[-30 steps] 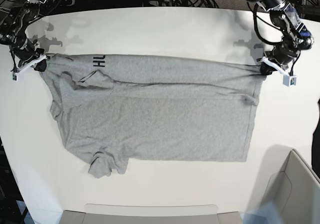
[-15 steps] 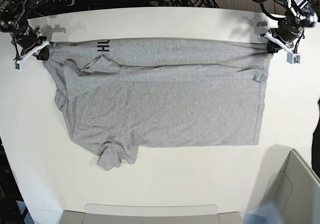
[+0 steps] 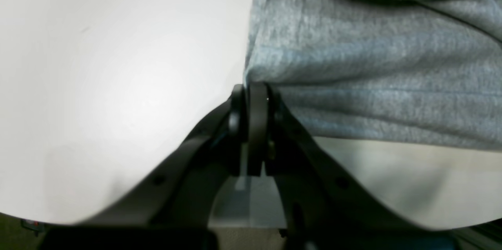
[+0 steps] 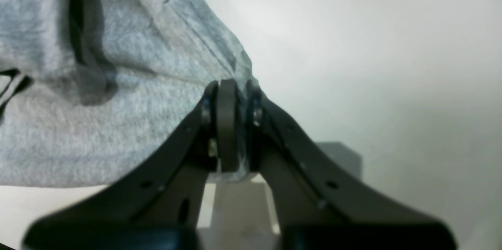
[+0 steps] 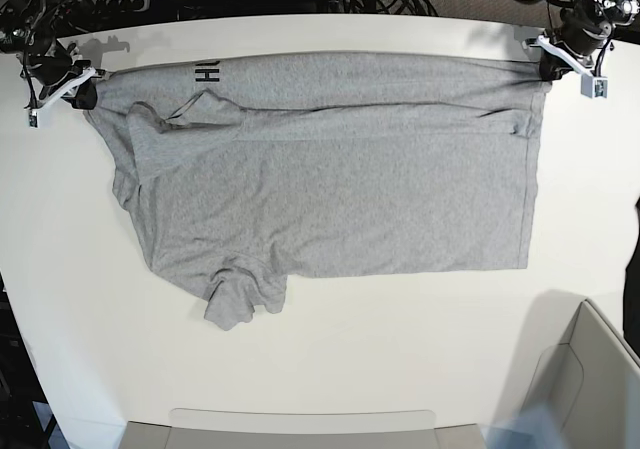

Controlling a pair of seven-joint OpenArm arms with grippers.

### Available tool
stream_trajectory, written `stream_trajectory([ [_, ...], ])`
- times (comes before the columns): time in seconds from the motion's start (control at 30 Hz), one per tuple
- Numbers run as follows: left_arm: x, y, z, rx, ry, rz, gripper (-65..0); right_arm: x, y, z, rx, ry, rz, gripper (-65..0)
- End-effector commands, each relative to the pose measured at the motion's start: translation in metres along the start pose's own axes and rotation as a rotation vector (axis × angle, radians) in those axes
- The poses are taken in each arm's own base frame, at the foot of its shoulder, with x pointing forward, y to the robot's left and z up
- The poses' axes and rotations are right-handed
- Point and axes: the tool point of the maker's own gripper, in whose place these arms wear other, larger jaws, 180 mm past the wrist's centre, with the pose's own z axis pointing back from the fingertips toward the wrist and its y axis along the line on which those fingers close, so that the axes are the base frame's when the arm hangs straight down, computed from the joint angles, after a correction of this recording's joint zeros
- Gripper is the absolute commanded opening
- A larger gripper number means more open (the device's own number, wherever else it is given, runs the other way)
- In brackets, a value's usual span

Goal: Fold the T-shirt properly
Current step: 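Grasp the folded edge with both grippers and drag it toward the arms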

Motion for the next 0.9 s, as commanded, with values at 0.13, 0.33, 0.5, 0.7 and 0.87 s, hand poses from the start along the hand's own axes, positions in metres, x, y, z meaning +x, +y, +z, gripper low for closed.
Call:
stream_trajectory([
  [0.13, -0.076, 0.030, 0.014, 0.147, 0.355, -0.047, -62.1, -0.017, -0.017, 0.006, -0.070, 0.094, 0.024, -65.0],
  [0.33, -0.037, 0.025, 0.023, 0.171, 0.256, -0.117, -40.6, -0.006, -0.007, 0.010, -0.067, 0.058, 0.053, -53.9],
  [0.5, -0.022, 0.024, 0.027, 0.183, 0.220, -0.147, -40.7, 0.007, 0.006, 0.018, -0.062, 0.010, 0.091, -42.7],
  [0.7, 0.000, 0.019, 0.036, 0.200, 0.169, -0.191, -40.7, 0.019, 0.012, 0.023, -0.065, -0.025, 0.116, -41.3],
  [0.87, 0.015, 0.016, 0.042, 0.213, 0.130, -0.224, -40.5, 0.028, 0.016, 0.028, -0.069, -0.048, 0.138, -41.2],
])
